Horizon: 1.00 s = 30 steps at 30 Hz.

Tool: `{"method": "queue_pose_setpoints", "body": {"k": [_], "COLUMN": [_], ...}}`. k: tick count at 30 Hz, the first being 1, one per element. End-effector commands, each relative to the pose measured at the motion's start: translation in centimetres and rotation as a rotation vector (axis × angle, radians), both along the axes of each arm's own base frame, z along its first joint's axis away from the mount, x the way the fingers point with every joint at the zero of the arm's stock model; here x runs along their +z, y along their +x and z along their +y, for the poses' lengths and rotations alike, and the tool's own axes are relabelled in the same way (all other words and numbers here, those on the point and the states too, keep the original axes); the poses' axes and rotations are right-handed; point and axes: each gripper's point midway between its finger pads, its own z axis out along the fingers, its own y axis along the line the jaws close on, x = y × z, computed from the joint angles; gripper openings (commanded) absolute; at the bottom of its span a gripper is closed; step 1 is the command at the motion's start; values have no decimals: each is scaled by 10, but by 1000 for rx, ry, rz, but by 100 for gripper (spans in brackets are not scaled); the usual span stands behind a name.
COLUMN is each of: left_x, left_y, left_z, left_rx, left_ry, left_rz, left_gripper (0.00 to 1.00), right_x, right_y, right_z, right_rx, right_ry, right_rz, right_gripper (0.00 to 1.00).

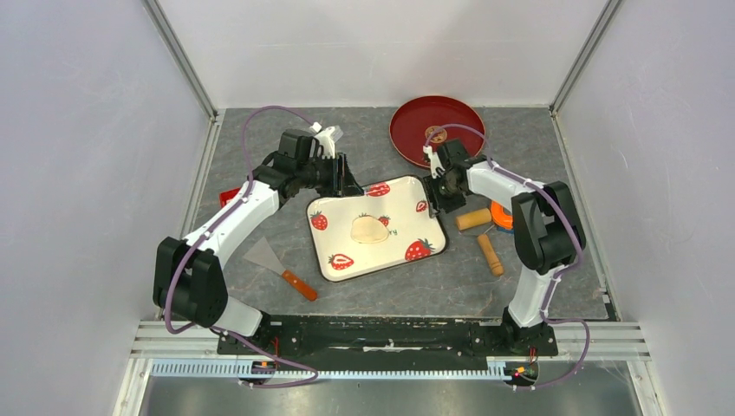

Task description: Roll out the dumpling wrappers from the dough

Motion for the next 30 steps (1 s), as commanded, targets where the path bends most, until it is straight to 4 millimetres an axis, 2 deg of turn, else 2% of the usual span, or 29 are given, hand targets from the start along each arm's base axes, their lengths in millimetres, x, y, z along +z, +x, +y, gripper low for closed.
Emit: {"method": "queue_pose_setpoints", "body": {"k": [1, 5, 8, 10, 13, 17, 21, 27, 30], "left_x": [3, -3, -7, -10, -15, -18, -21, -26, -27], "left_y": [2, 0, -3, -6, -8, -12, -15, -21, -24], "left_z": [1, 2, 2, 1, 2, 3, 4, 4, 4], "left_rx": [30, 25, 19, 13, 10, 4, 6, -3, -3], "left_ry": [-10, -4, -3, -2, 1, 0, 5, 6, 9], "left_rz": [20, 35, 49, 57, 68, 77, 83, 95, 97], "left_gripper": [46, 47, 48, 48, 49, 49, 49, 49, 49], "right_x": [59, 100, 121, 128, 124, 104, 81, 66, 55], "right_y": [34, 56, 70, 78, 86, 90, 95, 107, 108], "right_z": [-2, -12, -33, -50, -75, -109, -143, -158, -166], "right_rx": [-30, -130, -221, -285, -371, -475, -556, -567, -564], "right_ry": [1, 44, 71, 82, 106, 106, 110, 100, 54], "right_rz": [-176, -268, -315, -327, -299, -236, -169, -135, -109], "right_gripper": [60, 74, 79, 81, 80, 76, 63, 51, 41]}}
